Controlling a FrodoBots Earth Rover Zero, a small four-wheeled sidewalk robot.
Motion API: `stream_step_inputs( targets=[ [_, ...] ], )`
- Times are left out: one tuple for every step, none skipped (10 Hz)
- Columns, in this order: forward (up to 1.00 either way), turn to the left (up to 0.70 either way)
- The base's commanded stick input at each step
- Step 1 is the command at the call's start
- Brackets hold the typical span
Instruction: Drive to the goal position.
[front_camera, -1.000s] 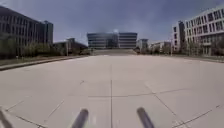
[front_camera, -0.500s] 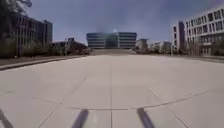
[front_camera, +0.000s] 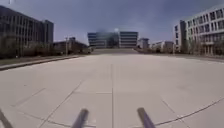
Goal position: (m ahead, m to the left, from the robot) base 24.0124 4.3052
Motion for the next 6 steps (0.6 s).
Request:
stream_step_inputs(
  targets=[
    [0.7,0.0],
    [0.7,0.0],
    [0.7,-0.1],
    [0.7,-0.23],
    [0.7,-0.29],
    [0.7,-0.24]
  ],
)
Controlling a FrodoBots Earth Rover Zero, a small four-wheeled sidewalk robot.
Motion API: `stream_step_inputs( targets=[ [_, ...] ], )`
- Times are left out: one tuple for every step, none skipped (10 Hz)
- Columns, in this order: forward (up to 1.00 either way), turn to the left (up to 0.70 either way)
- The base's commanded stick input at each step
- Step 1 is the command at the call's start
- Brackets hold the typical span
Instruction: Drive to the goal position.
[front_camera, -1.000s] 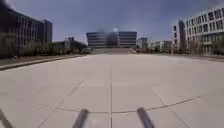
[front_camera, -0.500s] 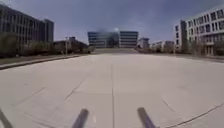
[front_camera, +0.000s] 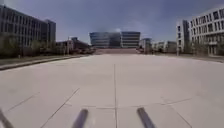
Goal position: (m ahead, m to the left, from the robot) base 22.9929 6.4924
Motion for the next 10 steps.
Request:
stream_step_inputs(
  targets=[
    [0.7,-0.12],
    [0.7,-0.03],
    [0.7,0.0],
    [0.7,0.0],
    [0.7,0.0],
    [0.7,0.0],
    [0.7,0.0],
    [0.7,0.0],
    [0.7,0.0],
    [0.7,0.0]
  ],
)
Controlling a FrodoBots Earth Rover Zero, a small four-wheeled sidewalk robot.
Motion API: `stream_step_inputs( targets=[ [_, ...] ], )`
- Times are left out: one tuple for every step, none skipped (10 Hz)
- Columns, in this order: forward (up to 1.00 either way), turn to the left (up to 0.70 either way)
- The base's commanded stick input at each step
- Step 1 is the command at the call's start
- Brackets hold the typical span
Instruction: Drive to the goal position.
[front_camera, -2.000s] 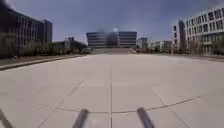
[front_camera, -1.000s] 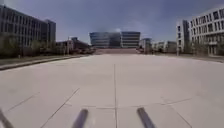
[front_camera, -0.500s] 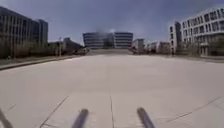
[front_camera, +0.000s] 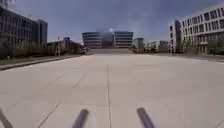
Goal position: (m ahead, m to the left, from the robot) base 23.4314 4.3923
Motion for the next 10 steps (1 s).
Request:
stream_step_inputs(
  targets=[
    [0.7,0.0],
    [0.7,0.0],
    [0.7,0.0],
    [0.7,0.0],
    [0.7,0.0],
    [0.7,0.0],
    [0.7,0.0],
    [0.7,0.0],
    [0.7,0.0],
    [0.7,0.0]
  ],
)
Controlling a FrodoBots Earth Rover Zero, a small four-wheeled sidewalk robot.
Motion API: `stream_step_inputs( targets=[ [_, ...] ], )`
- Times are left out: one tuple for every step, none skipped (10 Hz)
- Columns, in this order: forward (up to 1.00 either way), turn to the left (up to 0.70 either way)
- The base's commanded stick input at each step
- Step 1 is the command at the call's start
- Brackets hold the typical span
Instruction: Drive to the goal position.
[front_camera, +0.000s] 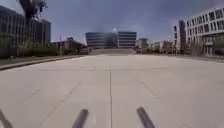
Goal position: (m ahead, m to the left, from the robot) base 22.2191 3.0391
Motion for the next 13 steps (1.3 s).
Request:
stream_step_inputs(
  targets=[
    [0.7,0.0],
    [0.7,0.0],
    [0.7,0.0],
    [0.7,-0.01],
    [0.7,-0.03],
    [0.7,-0.09],
    [0.7,-0.24],
    [0.7,0.0],
    [0.7,0.0],
    [0.7,0.0],
    [0.7,0.0],
    [0.7,0.0],
    [0.7,0.0]
  ],
)
